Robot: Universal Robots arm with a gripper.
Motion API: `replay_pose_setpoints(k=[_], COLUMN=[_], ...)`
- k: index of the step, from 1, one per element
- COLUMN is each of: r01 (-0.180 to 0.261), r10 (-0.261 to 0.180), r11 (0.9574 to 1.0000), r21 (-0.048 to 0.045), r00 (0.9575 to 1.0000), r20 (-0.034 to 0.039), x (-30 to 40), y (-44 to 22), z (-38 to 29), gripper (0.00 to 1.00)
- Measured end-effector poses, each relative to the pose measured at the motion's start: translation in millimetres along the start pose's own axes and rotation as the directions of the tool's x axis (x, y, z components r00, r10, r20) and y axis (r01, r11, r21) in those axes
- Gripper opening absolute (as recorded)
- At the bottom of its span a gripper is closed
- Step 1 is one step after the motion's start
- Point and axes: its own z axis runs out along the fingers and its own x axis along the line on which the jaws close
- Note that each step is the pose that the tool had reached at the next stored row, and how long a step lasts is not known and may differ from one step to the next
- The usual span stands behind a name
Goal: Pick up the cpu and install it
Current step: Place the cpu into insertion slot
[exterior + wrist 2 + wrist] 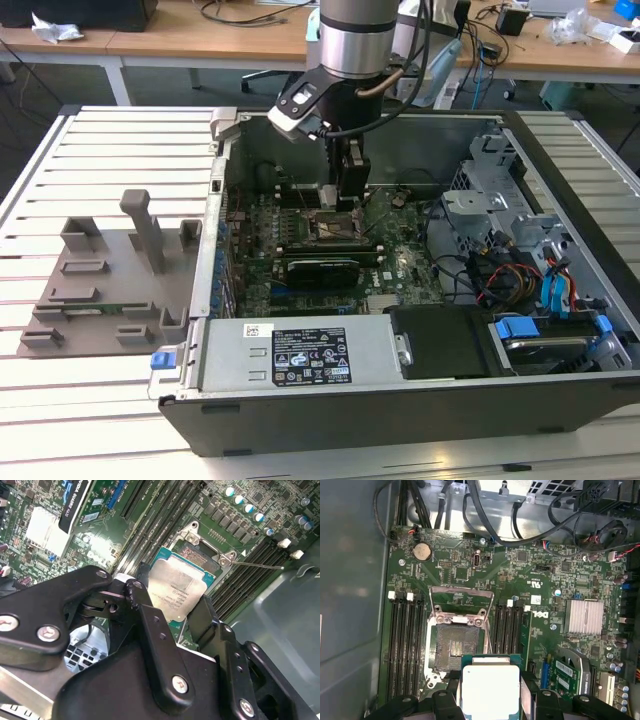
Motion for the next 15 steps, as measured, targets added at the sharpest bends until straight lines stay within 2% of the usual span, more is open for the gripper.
replay_pose_setpoints(k=[15], r01=[0.000], r10=[0.000], r11=[1.0000], r21=[0.0000], r00=[1.0000], r20=[0.0000], x=[0.5], y=[0.9], z=[6.2], gripper=[0.55])
